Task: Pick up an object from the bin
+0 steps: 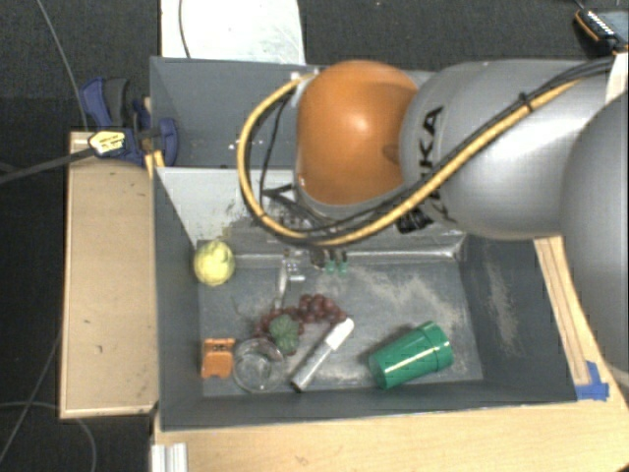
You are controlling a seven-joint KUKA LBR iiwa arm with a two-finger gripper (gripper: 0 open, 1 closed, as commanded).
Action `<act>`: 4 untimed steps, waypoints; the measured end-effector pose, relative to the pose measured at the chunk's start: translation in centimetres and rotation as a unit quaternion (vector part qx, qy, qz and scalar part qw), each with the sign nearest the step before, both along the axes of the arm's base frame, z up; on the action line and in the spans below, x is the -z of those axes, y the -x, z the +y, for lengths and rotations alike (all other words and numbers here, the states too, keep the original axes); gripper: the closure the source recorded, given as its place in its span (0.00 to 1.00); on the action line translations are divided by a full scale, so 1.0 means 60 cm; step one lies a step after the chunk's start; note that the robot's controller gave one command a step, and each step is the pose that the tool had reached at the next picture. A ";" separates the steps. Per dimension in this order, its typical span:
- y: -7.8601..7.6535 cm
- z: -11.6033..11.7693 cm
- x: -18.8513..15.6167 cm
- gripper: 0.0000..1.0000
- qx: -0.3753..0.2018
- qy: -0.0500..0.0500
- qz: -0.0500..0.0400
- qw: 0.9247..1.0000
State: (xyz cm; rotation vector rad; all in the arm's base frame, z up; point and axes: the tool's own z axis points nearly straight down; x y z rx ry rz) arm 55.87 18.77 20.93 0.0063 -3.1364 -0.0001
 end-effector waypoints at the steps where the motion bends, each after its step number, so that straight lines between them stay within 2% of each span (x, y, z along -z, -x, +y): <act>1: -0.003 -0.002 -0.009 0.00 0.003 -0.001 -0.004 1.000; 2: -0.011 -0.090 0.181 0.00 -0.169 -0.001 -0.005 0.986; 3: 0.006 -0.121 0.094 0.00 -0.166 -0.001 -0.008 0.986; 4: 0.005 -0.141 0.181 0.00 -0.164 -0.001 -0.002 0.987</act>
Offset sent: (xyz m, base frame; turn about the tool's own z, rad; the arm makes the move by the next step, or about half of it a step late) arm 0.0069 -0.0680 -0.1393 -0.4268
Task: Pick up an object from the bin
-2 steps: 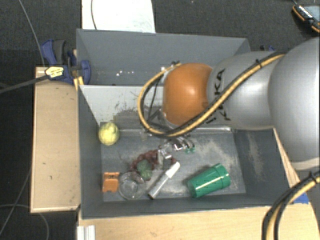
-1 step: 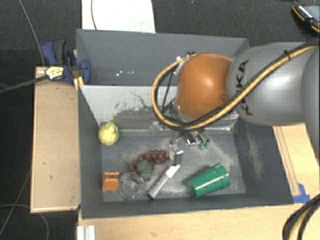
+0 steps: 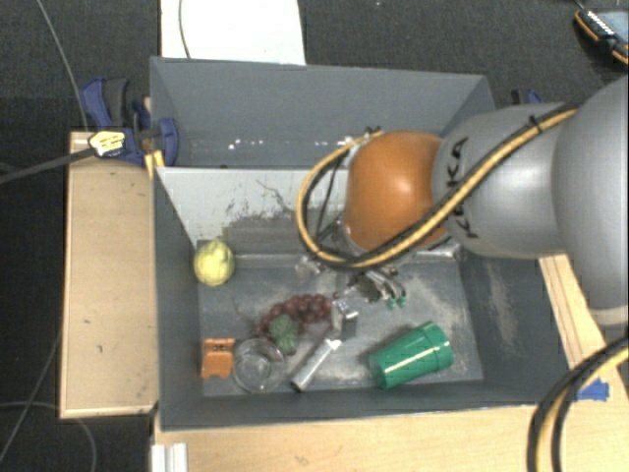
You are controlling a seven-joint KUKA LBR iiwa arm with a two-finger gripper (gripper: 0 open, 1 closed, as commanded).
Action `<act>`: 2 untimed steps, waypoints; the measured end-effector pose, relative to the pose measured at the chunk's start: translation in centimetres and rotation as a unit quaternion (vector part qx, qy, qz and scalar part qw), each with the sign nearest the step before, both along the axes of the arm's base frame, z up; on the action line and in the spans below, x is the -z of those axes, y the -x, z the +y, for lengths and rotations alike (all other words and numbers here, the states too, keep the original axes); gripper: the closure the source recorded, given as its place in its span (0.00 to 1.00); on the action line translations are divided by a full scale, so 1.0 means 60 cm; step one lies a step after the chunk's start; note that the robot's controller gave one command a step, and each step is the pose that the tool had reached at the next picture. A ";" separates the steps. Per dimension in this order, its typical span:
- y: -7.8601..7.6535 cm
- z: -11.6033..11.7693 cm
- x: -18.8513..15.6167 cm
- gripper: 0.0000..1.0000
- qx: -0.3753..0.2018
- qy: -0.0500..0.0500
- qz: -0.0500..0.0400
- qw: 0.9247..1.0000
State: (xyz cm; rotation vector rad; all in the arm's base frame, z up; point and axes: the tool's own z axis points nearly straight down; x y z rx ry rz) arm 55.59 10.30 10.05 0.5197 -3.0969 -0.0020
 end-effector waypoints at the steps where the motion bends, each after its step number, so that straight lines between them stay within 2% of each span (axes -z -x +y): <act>1: -0.024 0.037 0.050 0.00 -0.124 -0.002 -0.008 0.992; 2: -0.020 0.003 0.050 1.00 0.005 0.000 0.000 1.000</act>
Offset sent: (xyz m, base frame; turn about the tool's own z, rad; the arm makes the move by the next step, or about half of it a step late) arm 0.0118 0.0015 -0.0305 0.0100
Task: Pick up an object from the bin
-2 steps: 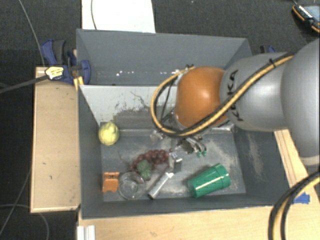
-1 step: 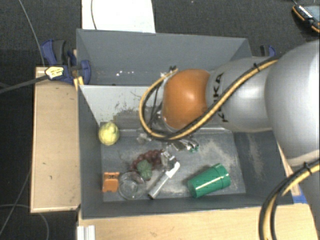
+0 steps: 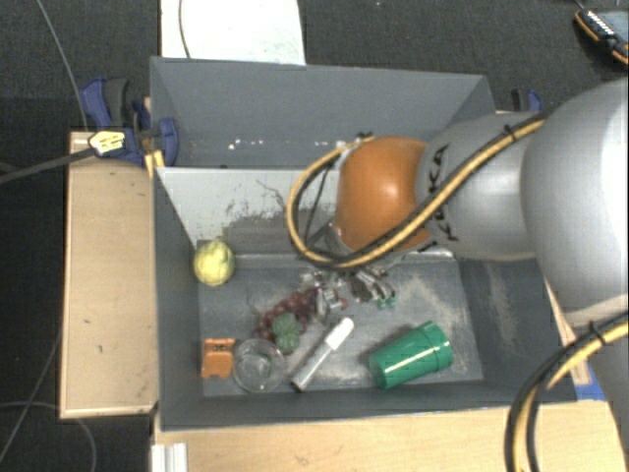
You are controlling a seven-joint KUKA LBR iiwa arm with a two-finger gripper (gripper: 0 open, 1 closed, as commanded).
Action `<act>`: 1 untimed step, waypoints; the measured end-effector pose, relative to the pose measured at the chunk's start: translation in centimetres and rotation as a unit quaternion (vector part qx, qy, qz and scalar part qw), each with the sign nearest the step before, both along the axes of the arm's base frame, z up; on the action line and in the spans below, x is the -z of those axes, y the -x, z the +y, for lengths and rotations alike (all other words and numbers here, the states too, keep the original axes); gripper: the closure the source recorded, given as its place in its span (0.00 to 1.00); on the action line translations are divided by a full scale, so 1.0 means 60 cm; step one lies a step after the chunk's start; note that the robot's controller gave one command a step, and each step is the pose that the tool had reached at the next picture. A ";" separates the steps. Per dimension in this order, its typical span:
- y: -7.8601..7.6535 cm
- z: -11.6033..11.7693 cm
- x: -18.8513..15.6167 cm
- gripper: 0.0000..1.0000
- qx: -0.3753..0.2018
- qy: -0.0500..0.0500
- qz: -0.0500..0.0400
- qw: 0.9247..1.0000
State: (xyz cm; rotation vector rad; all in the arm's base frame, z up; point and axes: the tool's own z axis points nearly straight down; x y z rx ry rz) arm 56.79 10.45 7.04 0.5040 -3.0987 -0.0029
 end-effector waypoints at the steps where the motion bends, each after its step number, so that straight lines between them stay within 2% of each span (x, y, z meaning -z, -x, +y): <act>1: 0.000 0.000 -0.001 1.00 0.001 0.000 0.000 1.000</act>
Offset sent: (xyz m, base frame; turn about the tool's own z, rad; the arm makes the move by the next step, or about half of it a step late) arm 0.0002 0.0001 0.0304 0.0010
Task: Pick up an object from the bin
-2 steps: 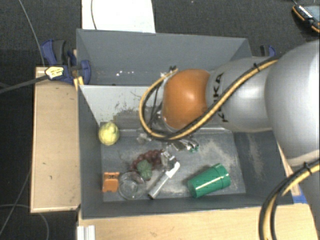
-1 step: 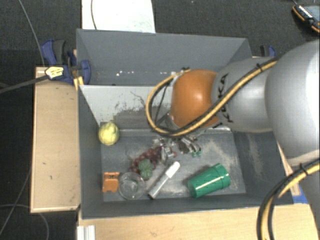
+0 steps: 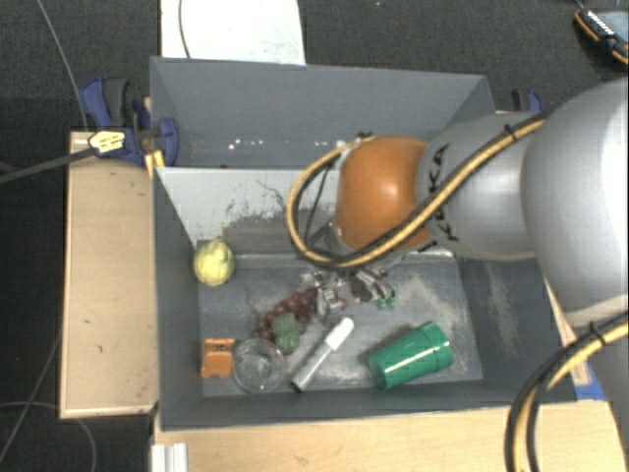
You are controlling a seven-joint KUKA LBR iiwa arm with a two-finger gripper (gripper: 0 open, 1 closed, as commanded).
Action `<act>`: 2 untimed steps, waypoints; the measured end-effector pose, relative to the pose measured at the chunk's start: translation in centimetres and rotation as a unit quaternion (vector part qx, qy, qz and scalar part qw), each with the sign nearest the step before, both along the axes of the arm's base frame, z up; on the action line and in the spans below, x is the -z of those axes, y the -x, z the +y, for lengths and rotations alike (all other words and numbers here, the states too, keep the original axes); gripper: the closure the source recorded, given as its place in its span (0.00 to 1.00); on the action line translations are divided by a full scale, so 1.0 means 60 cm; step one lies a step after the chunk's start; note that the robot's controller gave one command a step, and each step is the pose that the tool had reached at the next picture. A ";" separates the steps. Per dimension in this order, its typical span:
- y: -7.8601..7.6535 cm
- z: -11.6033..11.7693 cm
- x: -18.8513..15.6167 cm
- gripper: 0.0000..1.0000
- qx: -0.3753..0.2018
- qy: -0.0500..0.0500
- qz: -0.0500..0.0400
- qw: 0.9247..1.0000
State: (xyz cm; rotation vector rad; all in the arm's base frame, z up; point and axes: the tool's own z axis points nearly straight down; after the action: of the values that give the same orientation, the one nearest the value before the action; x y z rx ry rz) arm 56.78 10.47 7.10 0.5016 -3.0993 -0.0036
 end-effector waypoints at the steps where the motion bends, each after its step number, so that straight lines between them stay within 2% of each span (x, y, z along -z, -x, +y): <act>1: 0.000 0.000 -0.029 1.00 0.001 0.000 -0.001 1.000; 2: -0.001 0.000 -0.045 1.00 0.001 -0.001 -0.003 1.000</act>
Offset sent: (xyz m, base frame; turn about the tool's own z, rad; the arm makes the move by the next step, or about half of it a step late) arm -0.0009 -0.0002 0.0227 0.0008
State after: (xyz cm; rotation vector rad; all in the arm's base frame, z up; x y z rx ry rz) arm 56.82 10.47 9.78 0.4991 -3.1053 -0.0045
